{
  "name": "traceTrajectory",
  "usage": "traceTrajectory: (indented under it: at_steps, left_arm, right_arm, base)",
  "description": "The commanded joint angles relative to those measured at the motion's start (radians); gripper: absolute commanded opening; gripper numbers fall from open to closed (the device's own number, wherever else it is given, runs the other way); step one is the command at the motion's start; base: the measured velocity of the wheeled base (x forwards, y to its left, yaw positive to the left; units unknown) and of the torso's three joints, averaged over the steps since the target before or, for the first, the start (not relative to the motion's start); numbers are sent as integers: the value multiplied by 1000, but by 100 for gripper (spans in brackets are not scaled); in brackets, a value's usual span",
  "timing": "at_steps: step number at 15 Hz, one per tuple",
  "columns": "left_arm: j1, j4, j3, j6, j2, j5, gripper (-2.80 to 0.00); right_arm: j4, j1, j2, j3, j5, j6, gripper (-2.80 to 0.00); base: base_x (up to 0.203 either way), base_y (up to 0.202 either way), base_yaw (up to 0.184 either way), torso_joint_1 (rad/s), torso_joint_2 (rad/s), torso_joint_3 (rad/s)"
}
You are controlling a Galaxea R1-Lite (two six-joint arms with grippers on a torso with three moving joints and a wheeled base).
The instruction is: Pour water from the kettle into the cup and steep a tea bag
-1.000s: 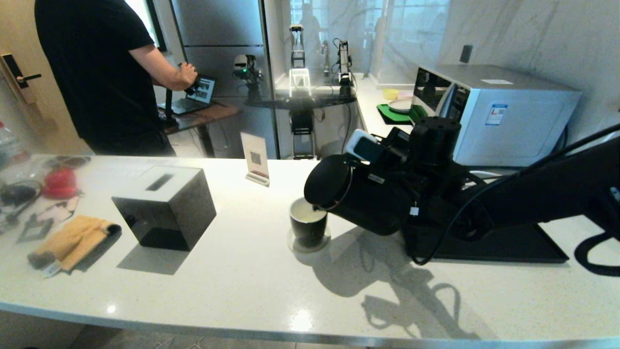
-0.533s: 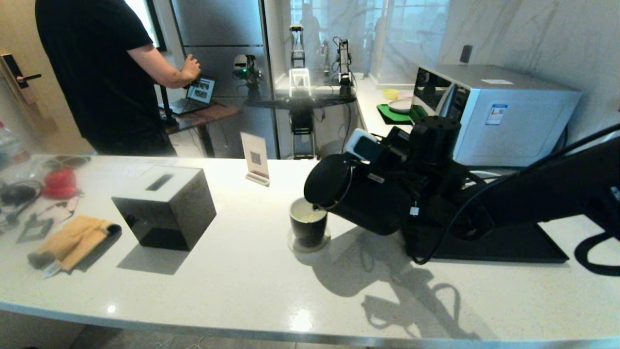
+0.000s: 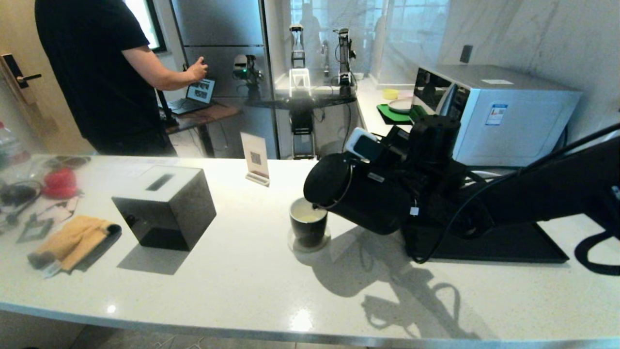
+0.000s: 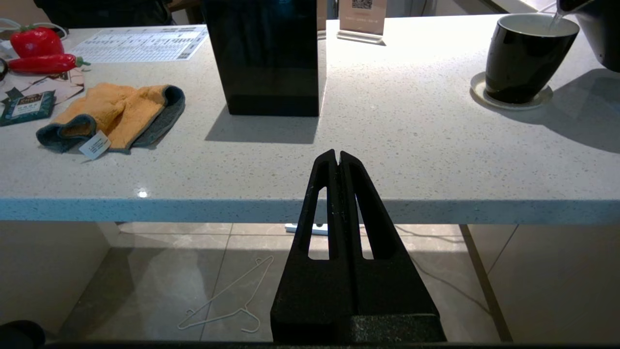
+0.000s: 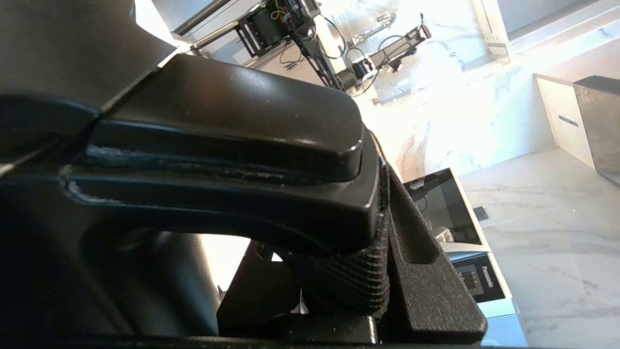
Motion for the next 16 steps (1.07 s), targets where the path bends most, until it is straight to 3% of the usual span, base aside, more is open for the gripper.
traceTrajectory:
  at_steps: [1, 16]
  left_arm:
    - [0, 0, 0, 0, 0, 0, -280]
    - [0, 0, 0, 0, 0, 0, -280]
  right_arm:
    - [-6, 0, -1, 1, -1, -5, -280]
    - [-6, 0, -3, 0, -1, -32, -280]
  base:
    - [0, 0, 0, 0, 0, 0]
    - [0, 0, 0, 0, 0, 0]
